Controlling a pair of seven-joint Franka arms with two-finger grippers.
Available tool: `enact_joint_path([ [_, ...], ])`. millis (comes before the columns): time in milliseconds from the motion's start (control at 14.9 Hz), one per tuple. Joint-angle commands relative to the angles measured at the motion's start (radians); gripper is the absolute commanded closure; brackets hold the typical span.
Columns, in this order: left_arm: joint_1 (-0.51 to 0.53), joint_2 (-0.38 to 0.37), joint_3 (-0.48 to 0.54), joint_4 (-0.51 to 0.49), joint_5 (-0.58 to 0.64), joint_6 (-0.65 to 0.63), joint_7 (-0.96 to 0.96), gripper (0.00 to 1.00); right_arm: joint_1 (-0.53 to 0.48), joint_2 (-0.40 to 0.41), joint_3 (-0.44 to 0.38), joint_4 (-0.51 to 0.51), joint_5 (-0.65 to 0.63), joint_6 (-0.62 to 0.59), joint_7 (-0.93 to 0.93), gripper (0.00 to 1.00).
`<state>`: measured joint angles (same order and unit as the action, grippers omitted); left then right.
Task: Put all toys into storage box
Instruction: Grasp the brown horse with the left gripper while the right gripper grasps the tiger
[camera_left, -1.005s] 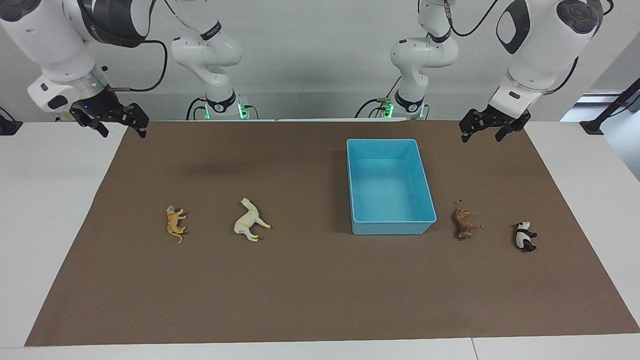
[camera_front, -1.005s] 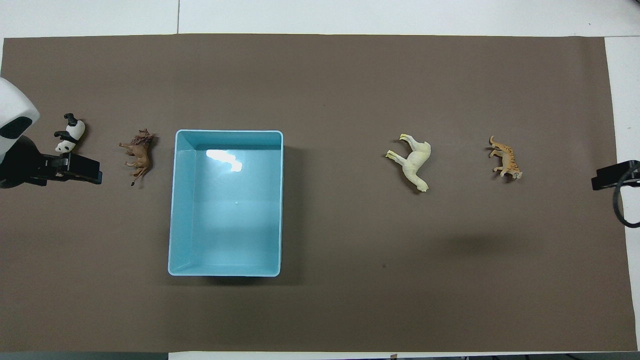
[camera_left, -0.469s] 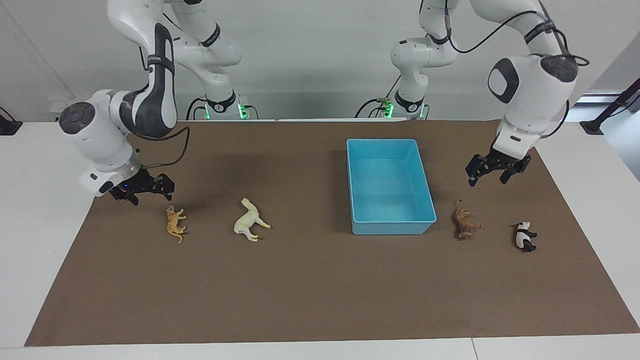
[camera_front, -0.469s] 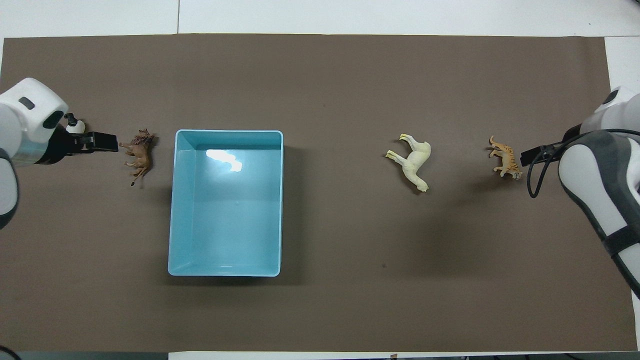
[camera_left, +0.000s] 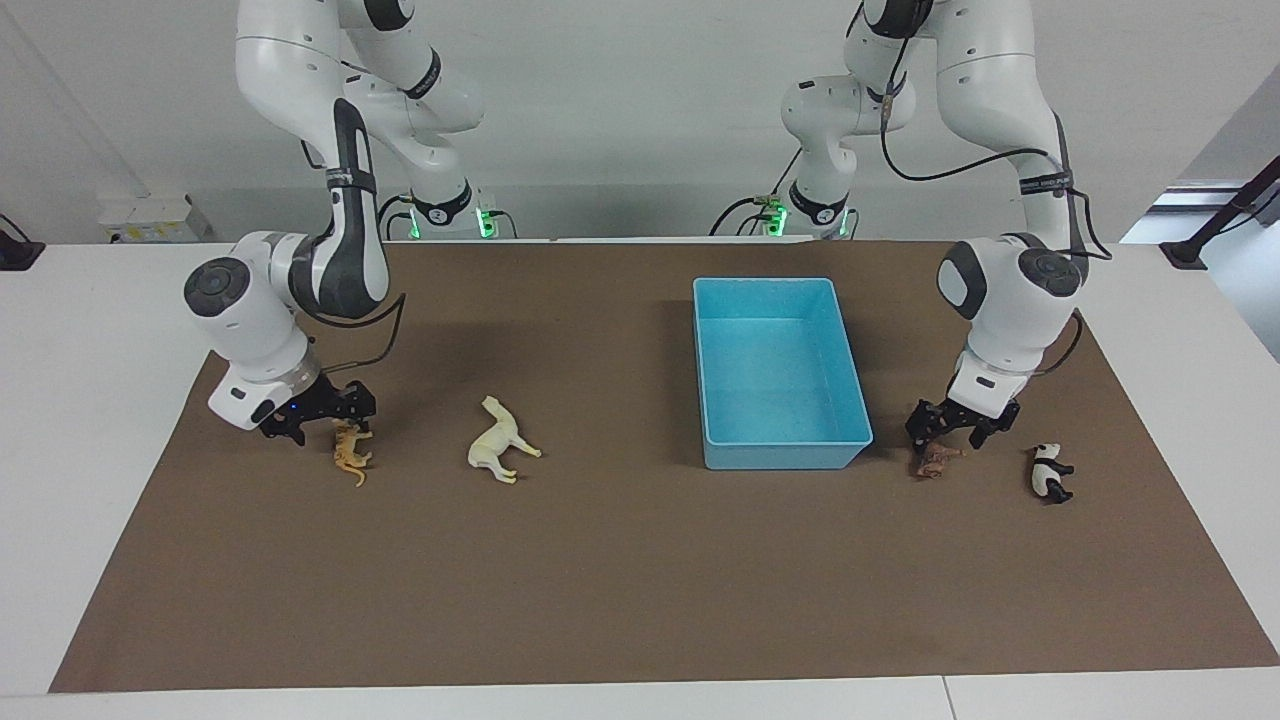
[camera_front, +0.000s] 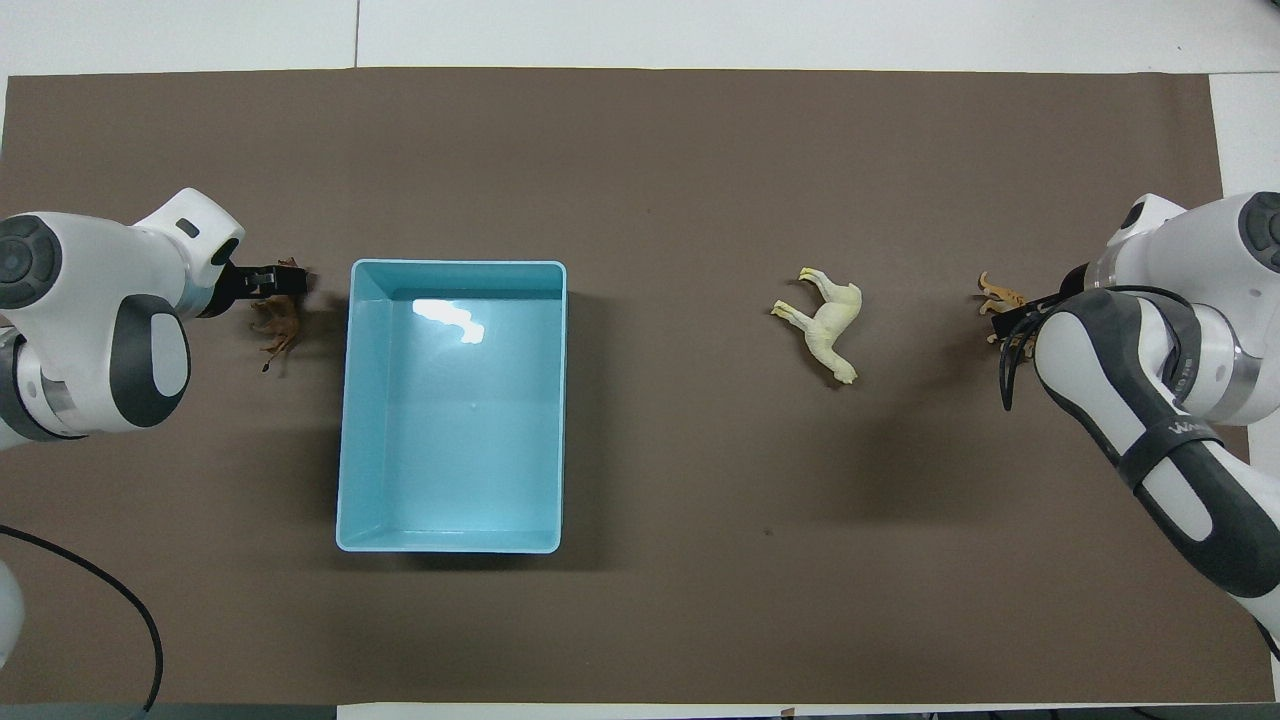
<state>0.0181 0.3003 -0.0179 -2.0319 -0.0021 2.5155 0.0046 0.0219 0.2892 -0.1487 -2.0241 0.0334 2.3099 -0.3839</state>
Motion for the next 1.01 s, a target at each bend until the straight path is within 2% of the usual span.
enact_joint_path([
  [0, 0.003, 0.006, -0.002, -0.014, 0.043, 0.037, 0.014, 0.0, -0.007, 0.01, 0.003, -0.018, 0.019, 0.031, -0.036, 0.0],
  [201, 0.006, 0.013, -0.002, -0.016, 0.045, 0.04, 0.015, 0.0, -0.005, 0.005, 0.004, -0.067, 0.026, 0.071, -0.036, 0.0],
  [335, 0.006, 0.013, -0.002, -0.016, 0.045, 0.04, 0.014, 0.28, -0.007, 0.005, 0.004, -0.077, 0.028, 0.083, -0.038, 0.02],
  [402, 0.006, 0.013, -0.002, -0.017, 0.045, 0.04, 0.014, 0.46, -0.005, 0.005, 0.004, -0.087, 0.028, 0.085, -0.038, 0.09],
  [469, 0.006, 0.013, -0.002, -0.022, 0.045, 0.042, 0.012, 0.69, -0.007, 0.004, 0.004, -0.087, 0.028, 0.083, -0.038, 0.28],
  [536, 0.005, 0.013, -0.002, -0.025, 0.045, 0.042, 0.005, 0.99, -0.007, 0.004, 0.004, -0.087, 0.028, 0.083, -0.038, 0.71],
  [603, 0.006, 0.011, -0.004, -0.025, 0.045, 0.042, -0.017, 1.0, -0.005, 0.004, 0.004, -0.087, 0.028, 0.083, -0.033, 1.0],
  [938, 0.003, 0.013, -0.004, 0.027, 0.044, 0.002, -0.034, 1.0, -0.007, 0.007, 0.004, -0.058, 0.029, 0.069, -0.029, 1.0],
])
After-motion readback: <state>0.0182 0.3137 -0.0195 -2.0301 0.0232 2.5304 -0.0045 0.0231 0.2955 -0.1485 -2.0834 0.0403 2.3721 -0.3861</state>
